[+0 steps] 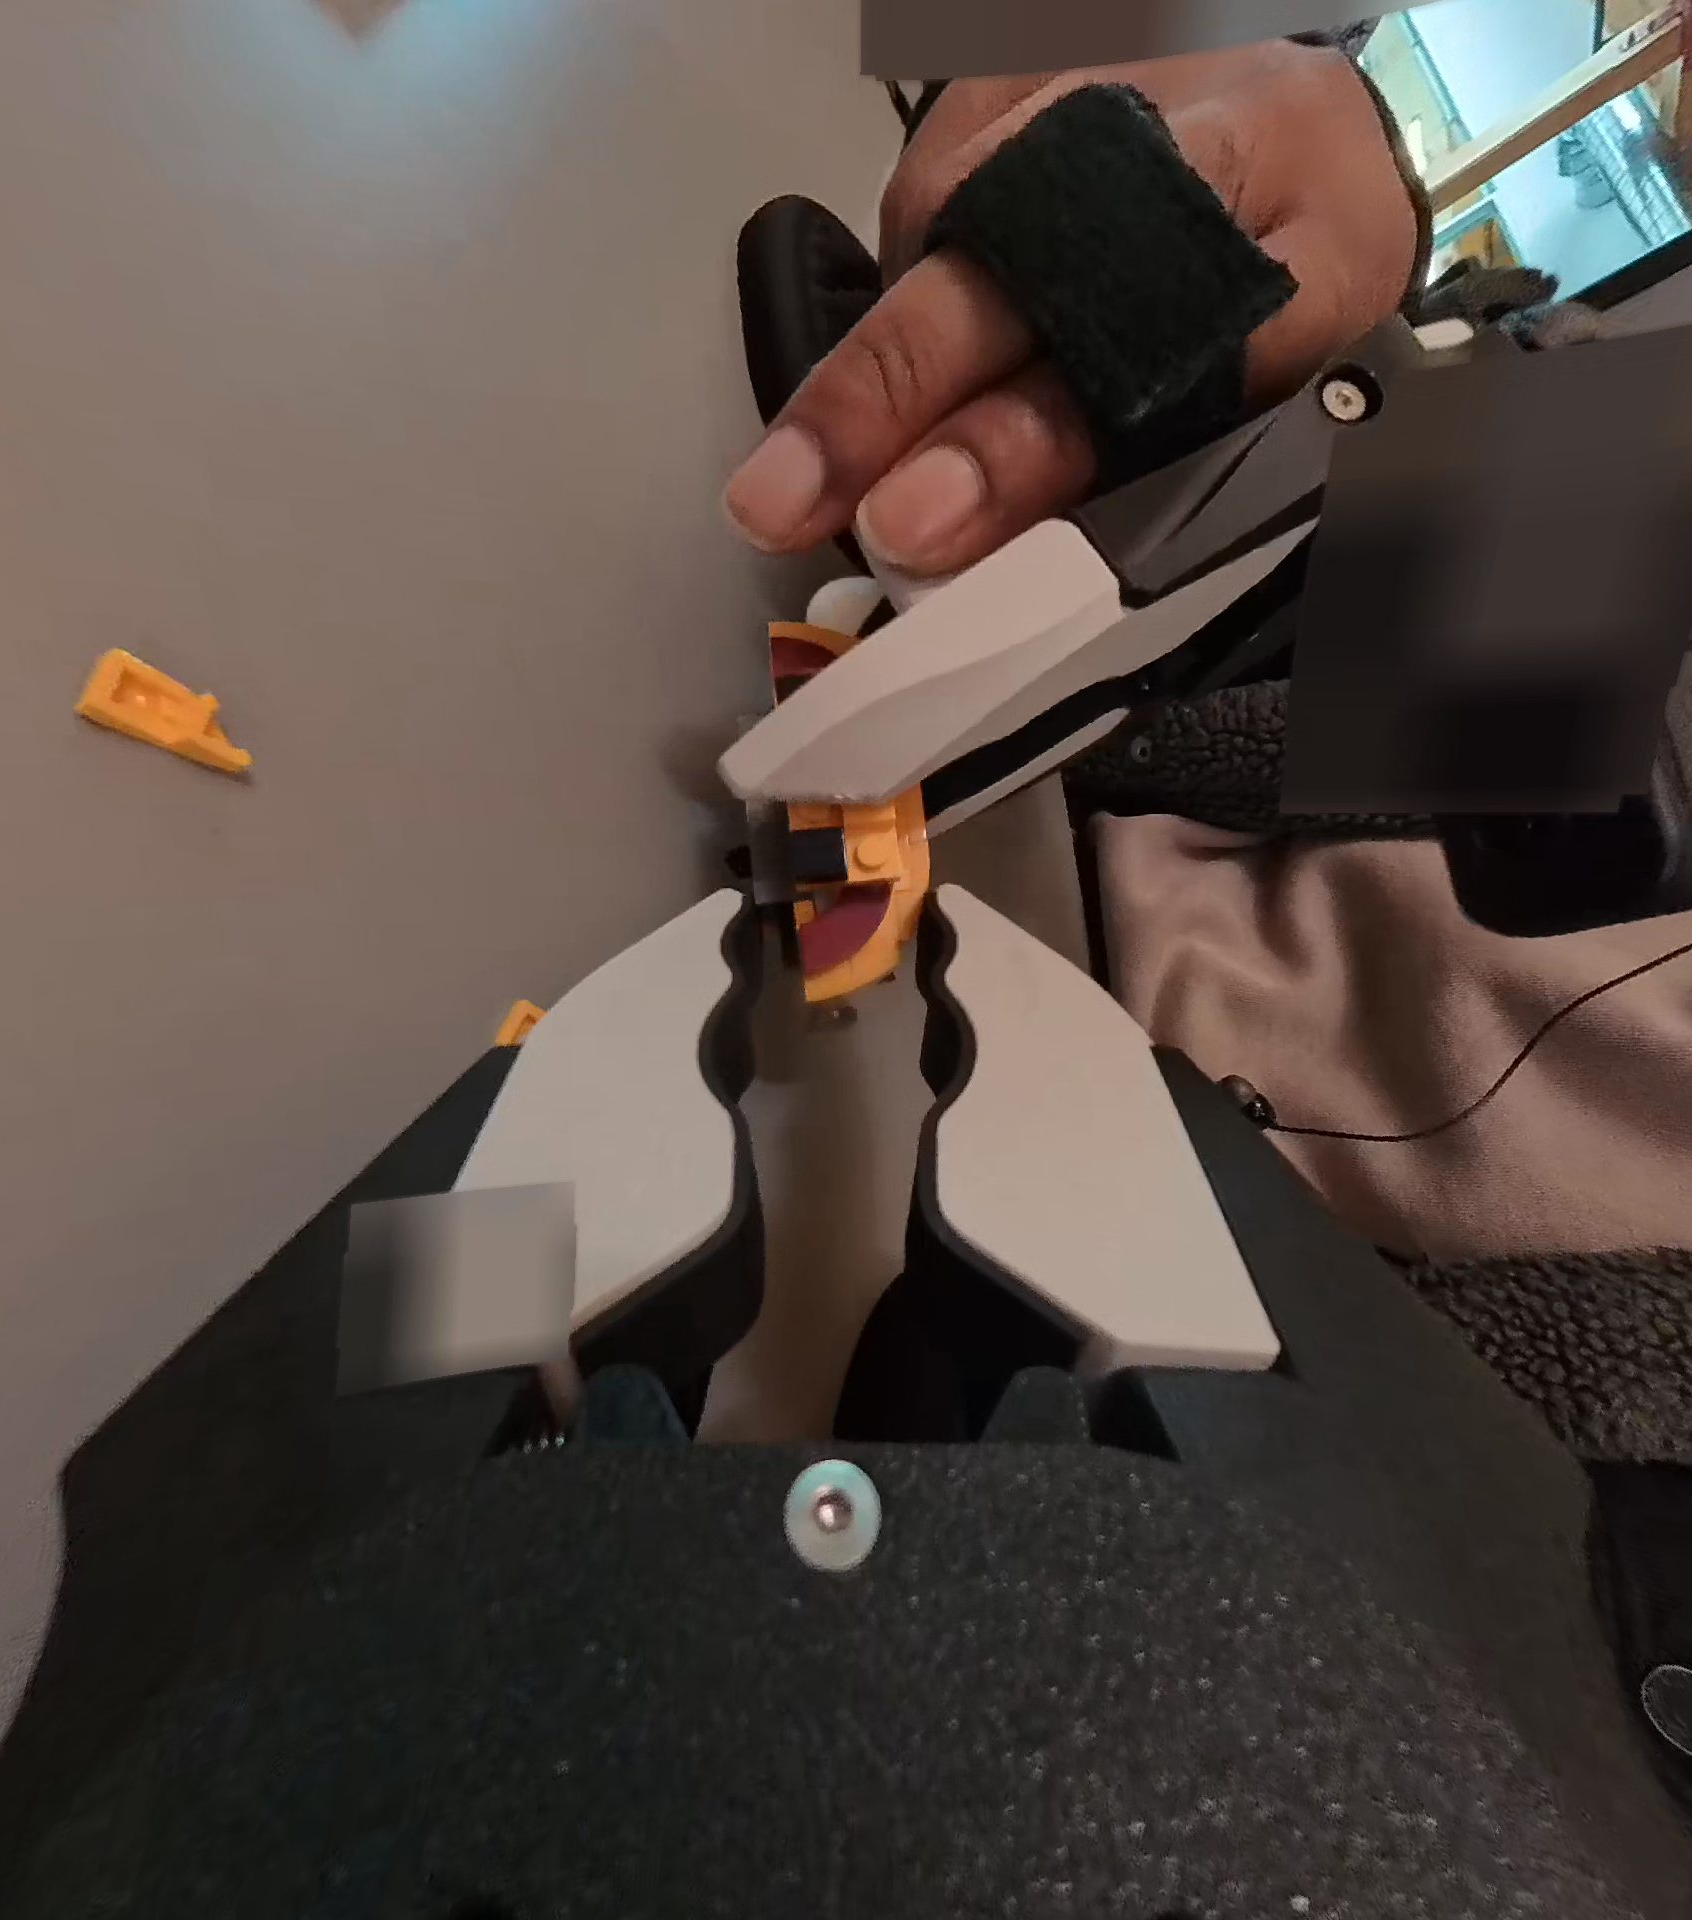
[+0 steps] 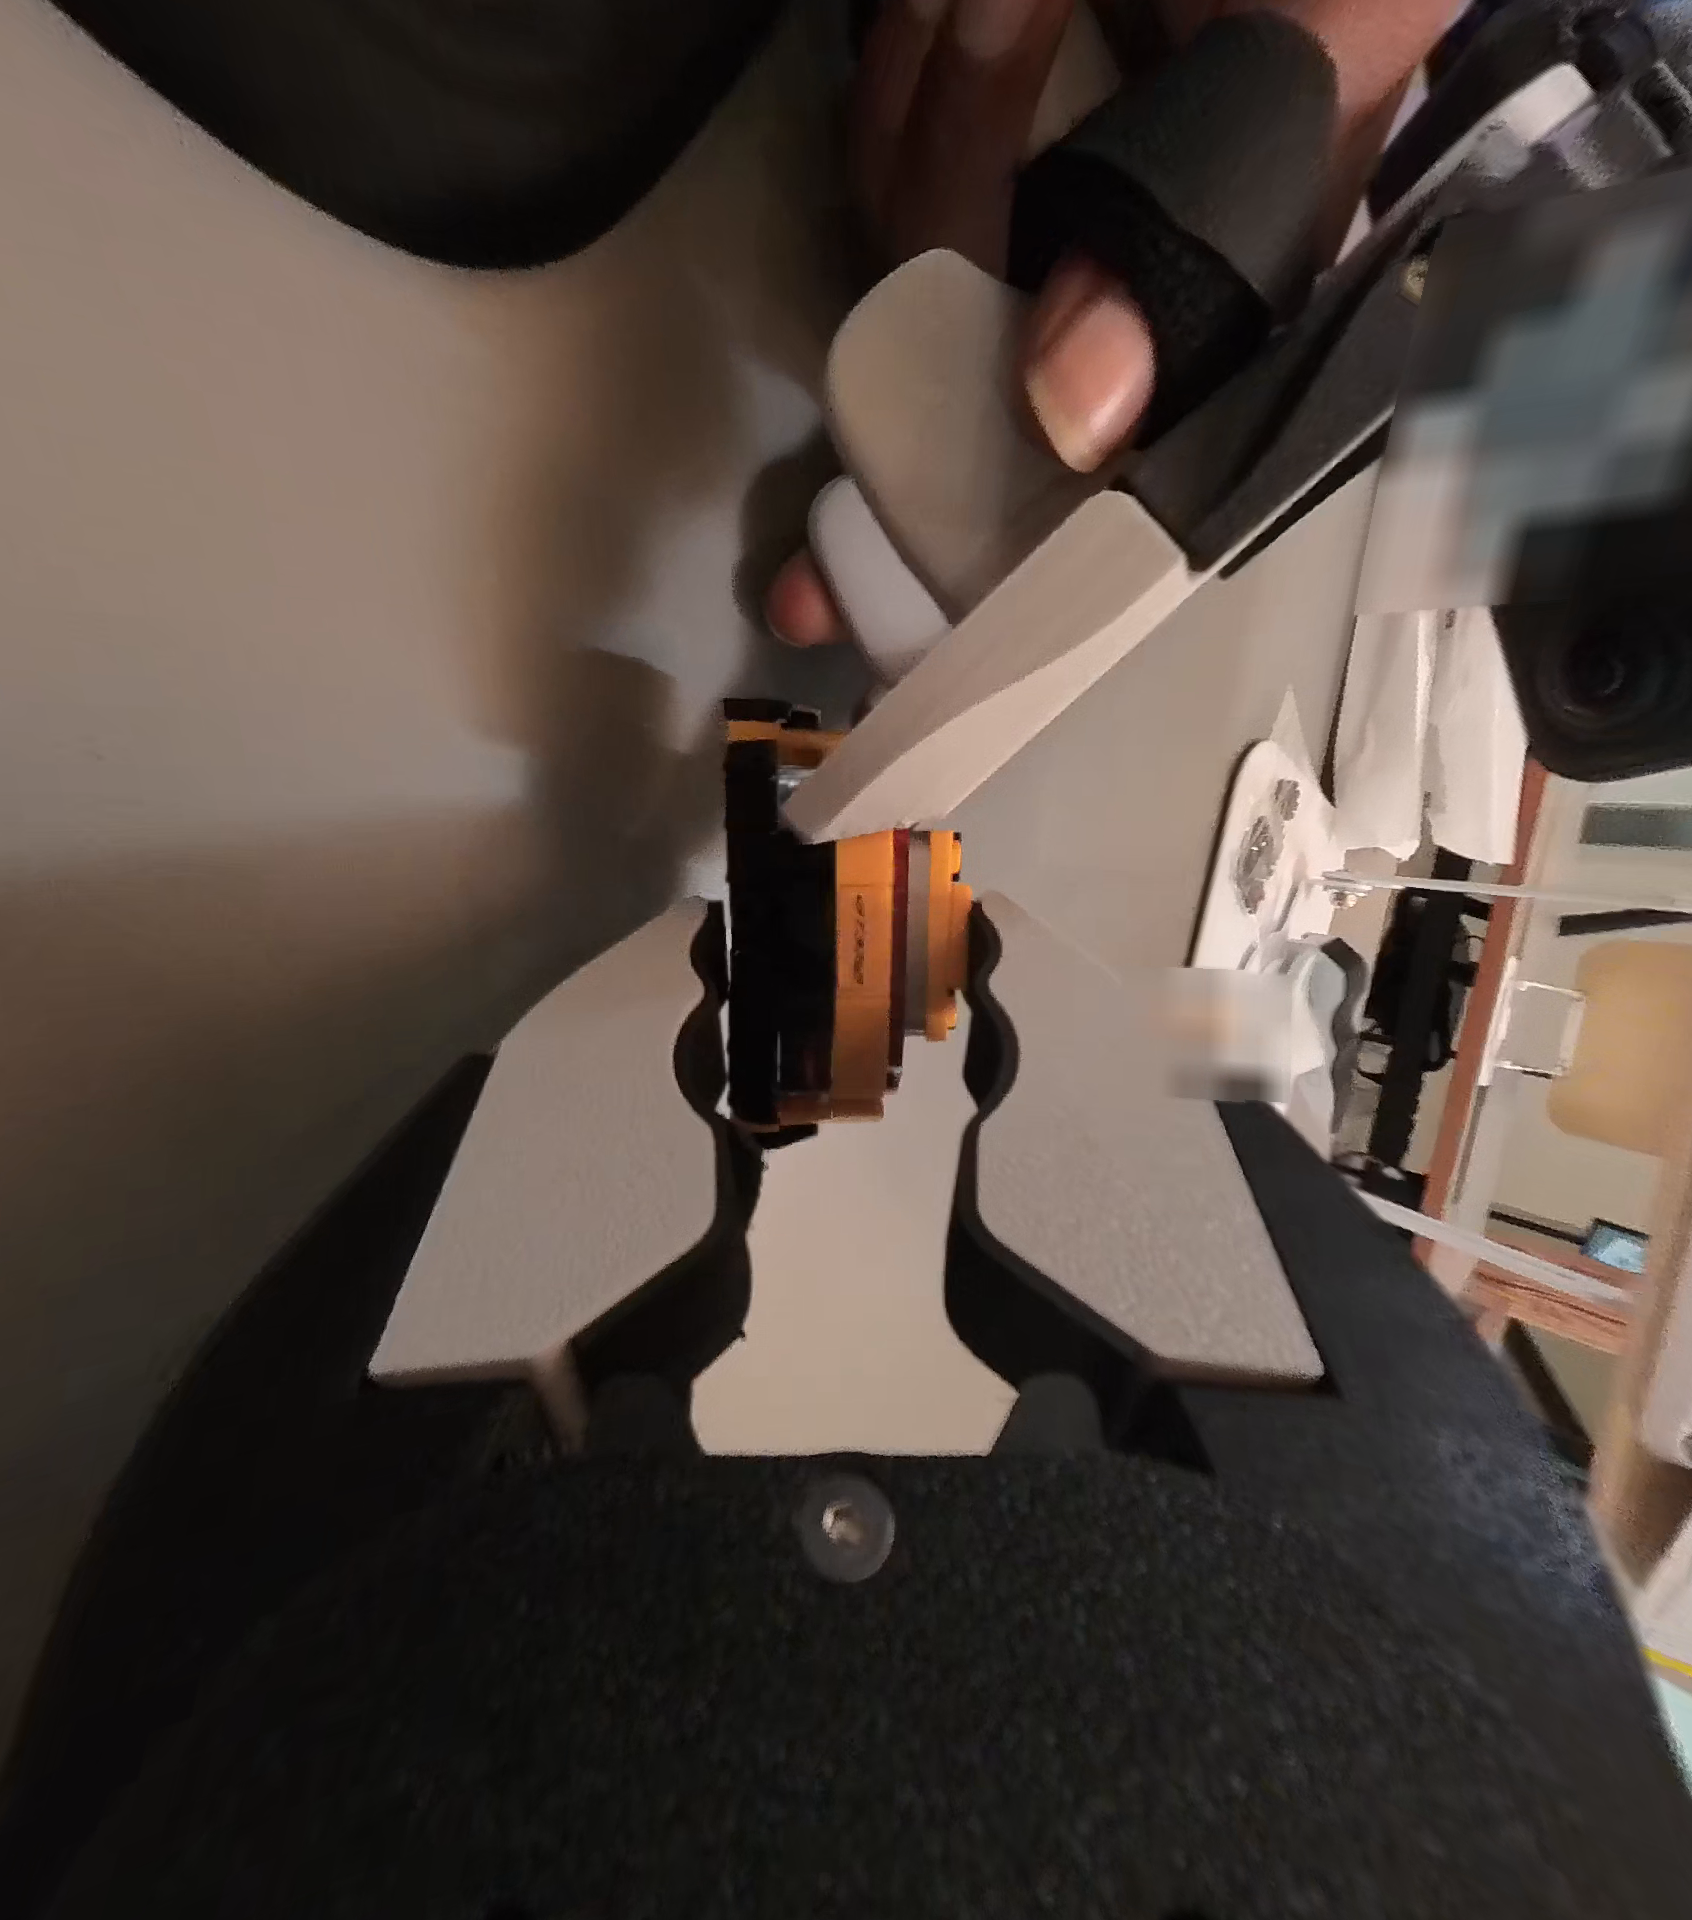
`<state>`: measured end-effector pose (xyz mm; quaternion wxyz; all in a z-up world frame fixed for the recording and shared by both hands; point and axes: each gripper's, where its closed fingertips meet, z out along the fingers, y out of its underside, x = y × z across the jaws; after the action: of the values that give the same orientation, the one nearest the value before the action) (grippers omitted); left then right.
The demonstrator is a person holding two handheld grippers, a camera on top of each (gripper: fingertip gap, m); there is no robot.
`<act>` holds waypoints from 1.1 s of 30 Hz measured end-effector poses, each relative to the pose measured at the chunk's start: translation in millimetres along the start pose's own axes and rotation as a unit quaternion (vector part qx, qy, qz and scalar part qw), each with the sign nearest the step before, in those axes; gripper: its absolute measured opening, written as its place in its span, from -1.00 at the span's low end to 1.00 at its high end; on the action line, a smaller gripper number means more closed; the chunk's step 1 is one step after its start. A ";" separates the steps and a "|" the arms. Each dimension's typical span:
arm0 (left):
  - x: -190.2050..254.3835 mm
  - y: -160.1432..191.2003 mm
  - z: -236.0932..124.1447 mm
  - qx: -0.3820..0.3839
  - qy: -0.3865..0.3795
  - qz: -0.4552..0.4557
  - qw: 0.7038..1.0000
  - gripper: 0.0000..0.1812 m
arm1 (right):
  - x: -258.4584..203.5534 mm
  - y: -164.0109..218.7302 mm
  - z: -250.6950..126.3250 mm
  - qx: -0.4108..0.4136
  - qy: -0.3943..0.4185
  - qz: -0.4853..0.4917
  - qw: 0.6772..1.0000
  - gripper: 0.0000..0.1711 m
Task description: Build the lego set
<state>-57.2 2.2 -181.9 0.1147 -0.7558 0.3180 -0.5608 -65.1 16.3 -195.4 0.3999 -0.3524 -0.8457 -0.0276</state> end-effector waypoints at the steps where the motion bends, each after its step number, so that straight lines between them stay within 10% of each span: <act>1: 0.1 0.2 0.0 -0.001 0.001 -0.001 1.000 -0.69 | -0.8 0.9 0.8 -0.006 0.002 -0.009 1.000 -0.46; 20: 0.4 4.6 3.7 -0.021 -0.011 0.010 1.000 -0.69 | -3.8 3.6 4.6 -0.047 0.013 -0.063 0.997 -0.50; 33: 42.5 -9.9 -19.6 0.060 0.164 0.019 0.984 -0.69 | 43.2 -19.5 -44.7 0.221 -0.023 0.220 0.950 -0.37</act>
<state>-64.6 -12.5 -136.9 0.1164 -0.6391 0.3123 -0.6932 -66.4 11.8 -130.5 0.4440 -0.4331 -0.7410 0.2573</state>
